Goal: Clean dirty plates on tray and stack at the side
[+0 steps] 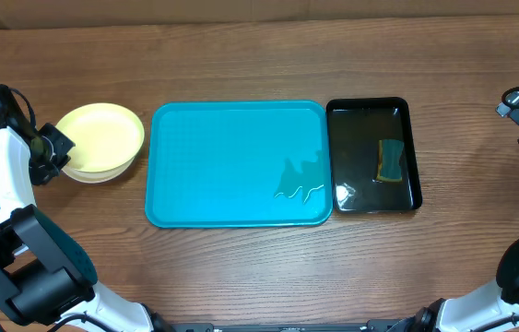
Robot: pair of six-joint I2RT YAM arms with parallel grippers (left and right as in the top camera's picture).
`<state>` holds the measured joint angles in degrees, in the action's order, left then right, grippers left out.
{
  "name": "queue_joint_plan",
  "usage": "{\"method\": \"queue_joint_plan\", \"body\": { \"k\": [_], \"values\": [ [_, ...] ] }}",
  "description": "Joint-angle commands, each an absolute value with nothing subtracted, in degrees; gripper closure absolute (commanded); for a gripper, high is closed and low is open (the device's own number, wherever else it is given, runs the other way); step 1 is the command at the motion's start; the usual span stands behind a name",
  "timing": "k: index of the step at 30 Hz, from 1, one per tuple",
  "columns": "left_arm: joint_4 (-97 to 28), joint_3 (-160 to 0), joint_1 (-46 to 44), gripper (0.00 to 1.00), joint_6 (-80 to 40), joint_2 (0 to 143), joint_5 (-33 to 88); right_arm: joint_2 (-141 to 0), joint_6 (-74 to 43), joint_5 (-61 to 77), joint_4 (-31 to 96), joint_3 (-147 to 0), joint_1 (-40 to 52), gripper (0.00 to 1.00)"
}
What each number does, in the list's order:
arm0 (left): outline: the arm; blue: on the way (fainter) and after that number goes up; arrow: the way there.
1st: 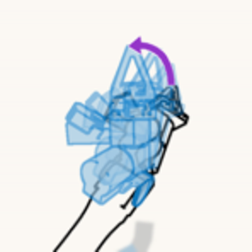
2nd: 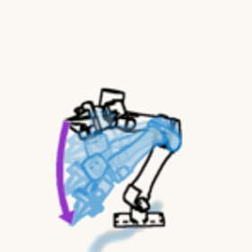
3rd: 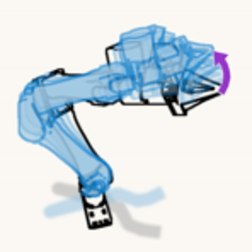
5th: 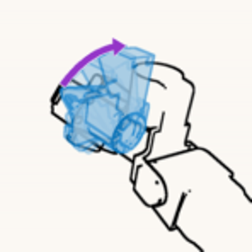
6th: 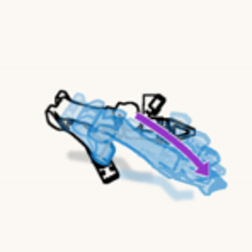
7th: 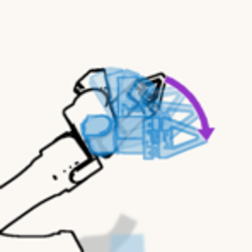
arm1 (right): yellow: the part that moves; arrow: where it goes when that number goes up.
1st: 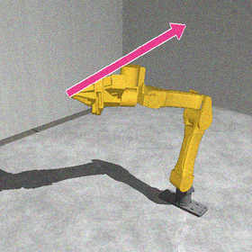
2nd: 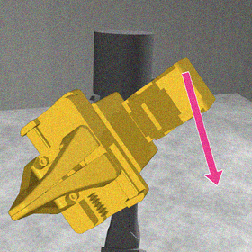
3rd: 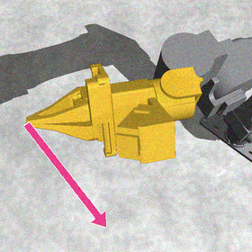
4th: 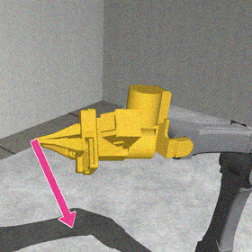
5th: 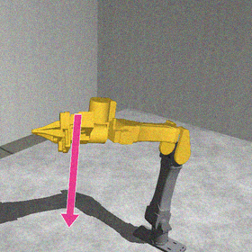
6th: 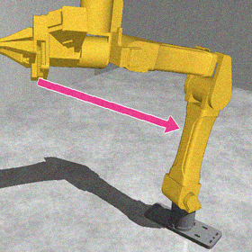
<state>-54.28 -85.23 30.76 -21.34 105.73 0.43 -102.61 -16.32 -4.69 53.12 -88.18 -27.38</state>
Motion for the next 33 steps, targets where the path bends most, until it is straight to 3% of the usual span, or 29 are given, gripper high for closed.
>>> {"method": "queue_joint_plan", "body": {
  "k": [1, 17, 18, 19, 22, 23, 26, 33],
  "values": [
    [-53.9, -86.3, 31.0, 0.96, -22.7, 104.8, -4.3, -102.0, -16.5, -4.6, 52.8, -88.9, -27.4, 0.00],
    [-49.7, -86.3, 31.0, 0.94, -22.7, 109.0, -5.6, -102.0, -16.5, -4.6, 52.8, -88.9, -27.4, 0.00],
    [-49.6, -86.3, 31.0, 0.89, -22.7, 109.1, -5.8, -102.0, -16.5, -4.6, 52.8, -88.9, -27.4, 0.00],
    [-49.4, -86.3, 31.0, 0.77, -22.7, 109.1, -6.0, -102.0, -16.5, -4.6, 52.8, -88.9, -27.4, 0.00],
    [-48.7, -86.3, 31.0, 0.19, -22.3, 109.1, -5.8, -102.0, -16.5, -4.6, 52.8, -88.9, -27.4, 0.00],
    [-48.6, -86.3, 31.0, 0.11, -22.2, 109.1, -5.3, -102.0, -16.5, -4.6, 52.8, -88.9, -27.4, 0.00],
    [-48.7, -86.3, 30.9, 0.05, -19.9, 109.1, 2.9, -102.0, -16.5, -4.6, 52.8, -88.9, -27.4, 0.00],
    [-49.6, -86.3, 28.7, 0.03, -10.4, 109.1, 30.6, -102.0, -16.5, -4.6, 52.8, -88.9, -27.4, 0.00]
  ]
}}
